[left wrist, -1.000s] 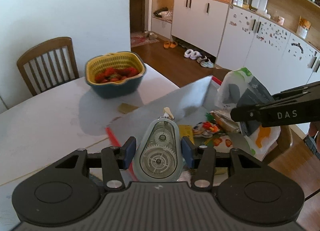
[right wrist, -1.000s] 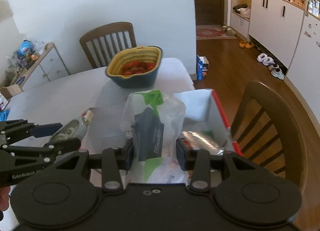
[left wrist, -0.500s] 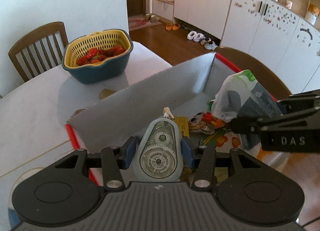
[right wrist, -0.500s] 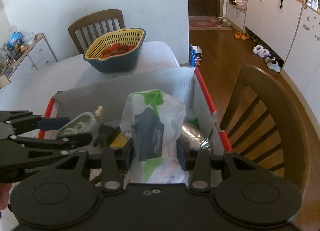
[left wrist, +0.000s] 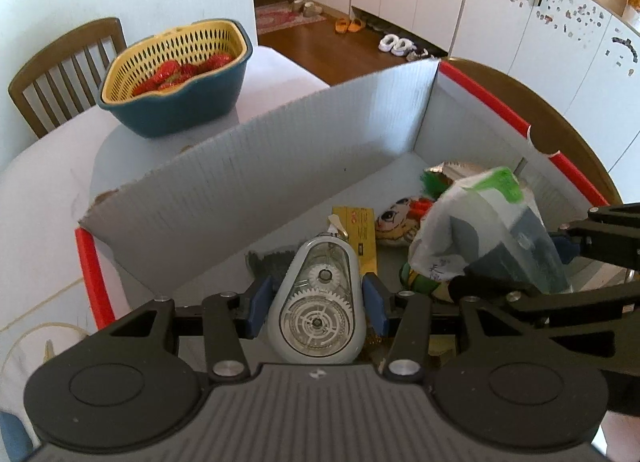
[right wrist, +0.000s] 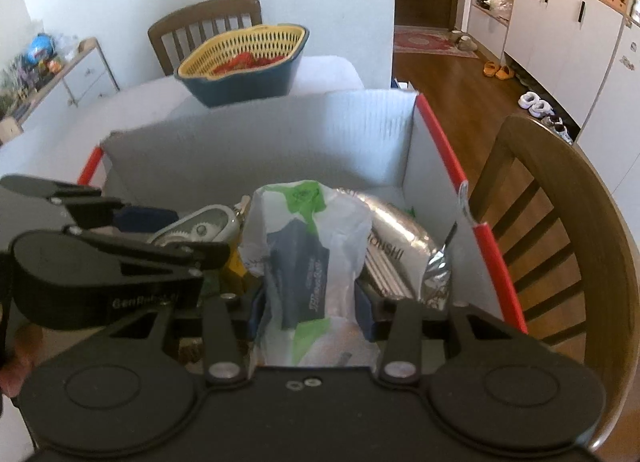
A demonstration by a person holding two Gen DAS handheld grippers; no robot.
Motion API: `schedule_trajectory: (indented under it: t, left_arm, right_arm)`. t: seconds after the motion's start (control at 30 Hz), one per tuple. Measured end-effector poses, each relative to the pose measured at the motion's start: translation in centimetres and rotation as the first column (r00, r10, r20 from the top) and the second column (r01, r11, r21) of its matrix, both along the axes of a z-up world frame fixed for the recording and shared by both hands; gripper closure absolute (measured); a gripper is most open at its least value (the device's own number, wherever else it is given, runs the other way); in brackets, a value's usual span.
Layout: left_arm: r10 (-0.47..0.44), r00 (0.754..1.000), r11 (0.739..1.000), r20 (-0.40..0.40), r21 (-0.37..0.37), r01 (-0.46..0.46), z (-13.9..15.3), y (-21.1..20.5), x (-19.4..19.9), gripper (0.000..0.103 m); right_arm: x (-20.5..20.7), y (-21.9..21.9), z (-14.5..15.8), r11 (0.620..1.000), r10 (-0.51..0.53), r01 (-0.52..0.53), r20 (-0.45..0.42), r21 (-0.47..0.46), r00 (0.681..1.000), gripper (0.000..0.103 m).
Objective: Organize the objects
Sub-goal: 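Lower the tape dispenser and white bag into the shoebox and open both tools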
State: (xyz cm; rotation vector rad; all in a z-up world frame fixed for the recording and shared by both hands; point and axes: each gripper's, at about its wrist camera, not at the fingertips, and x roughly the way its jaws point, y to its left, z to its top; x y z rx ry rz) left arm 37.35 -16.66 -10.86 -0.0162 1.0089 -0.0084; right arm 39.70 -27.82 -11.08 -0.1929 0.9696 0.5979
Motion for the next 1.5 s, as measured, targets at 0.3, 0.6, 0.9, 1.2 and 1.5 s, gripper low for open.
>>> schedule_trajectory:
  t: [0.3, 0.6, 0.9, 1.2, 1.5]
  left_arm:
    - [-0.007, 0.998, 1.000, -0.058, -0.005, 0.007, -0.5, -0.1, 0.4, 0.054]
    - [0.017, 0.999, 0.999, -0.046, -0.031, -0.018, 0.0, 0.1, -0.5, 0.040]
    - [0.015, 1.000, 1.000, 0.015, -0.016, -0.015, 1.9, 0.3, -2.1, 0.036]
    - [0.034, 0.994, 0.999, 0.101, -0.042, -0.030, 4.8, 1.5, -4.7, 0.025]
    - [0.025, 0.977, 0.999, 0.210, -0.045, -0.016, 7.5, 2.4, -7.5, 0.009]
  right_arm:
    - [0.2, -0.4, -0.5, 1.000, -0.007, 0.008, -0.041, 0.014, 0.999, 0.056]
    - [-0.3, -0.7, 0.2, 1.000, -0.003, 0.003, -0.032, 0.020, 0.999, 0.045]
    - [-1.1, -1.8, 1.5, 0.999, -0.012, 0.013, -0.016, 0.041, 1.000, 0.040]
    - [-2.5, -2.5, 3.5, 0.996, -0.025, 0.023, 0.021, 0.090, 0.999, 0.031]
    - [-4.4, -2.9, 5.5, 0.989, -0.055, 0.046, 0.060, 0.139, 0.997, 0.024]
